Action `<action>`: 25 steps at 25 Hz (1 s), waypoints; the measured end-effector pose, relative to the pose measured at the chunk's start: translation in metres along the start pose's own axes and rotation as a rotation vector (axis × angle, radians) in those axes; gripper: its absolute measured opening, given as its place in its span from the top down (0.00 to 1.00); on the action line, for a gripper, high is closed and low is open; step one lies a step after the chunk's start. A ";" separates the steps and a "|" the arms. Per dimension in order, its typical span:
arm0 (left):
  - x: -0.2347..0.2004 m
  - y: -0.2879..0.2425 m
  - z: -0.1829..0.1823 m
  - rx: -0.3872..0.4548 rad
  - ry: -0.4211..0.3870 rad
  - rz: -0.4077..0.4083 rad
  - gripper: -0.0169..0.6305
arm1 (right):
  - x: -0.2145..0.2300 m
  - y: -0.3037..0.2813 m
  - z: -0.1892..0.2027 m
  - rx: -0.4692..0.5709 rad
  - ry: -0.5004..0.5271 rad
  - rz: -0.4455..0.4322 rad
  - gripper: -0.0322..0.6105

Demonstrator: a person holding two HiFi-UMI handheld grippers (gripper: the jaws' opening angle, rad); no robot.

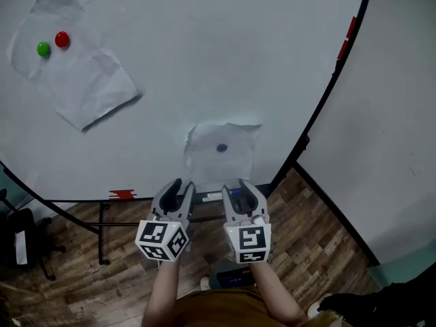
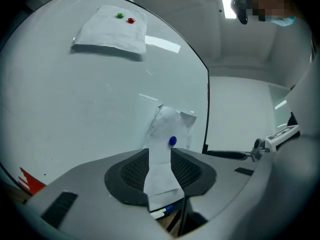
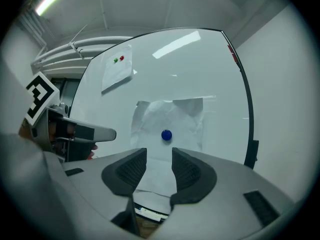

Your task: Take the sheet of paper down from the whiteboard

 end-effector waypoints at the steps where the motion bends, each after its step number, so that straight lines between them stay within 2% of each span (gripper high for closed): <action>1: -0.001 -0.002 -0.001 0.001 -0.003 0.000 0.76 | 0.001 -0.002 -0.001 0.002 -0.001 0.003 0.70; 20: -0.017 -0.036 0.000 -0.001 -0.033 -0.035 0.79 | 0.017 -0.052 -0.005 0.030 0.022 -0.029 0.67; 25: -0.023 -0.048 -0.002 0.000 -0.027 -0.037 0.79 | 0.025 -0.063 -0.009 0.047 0.032 -0.001 0.67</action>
Point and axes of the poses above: the fingertips, and each gripper's own axes: y backward along the fingers, x to its right, z out of its underside, the point moved 3 cm from there along y, backward along the fingers, and after that the axes turned 11 degrees about -z, right-handed, at the moved point
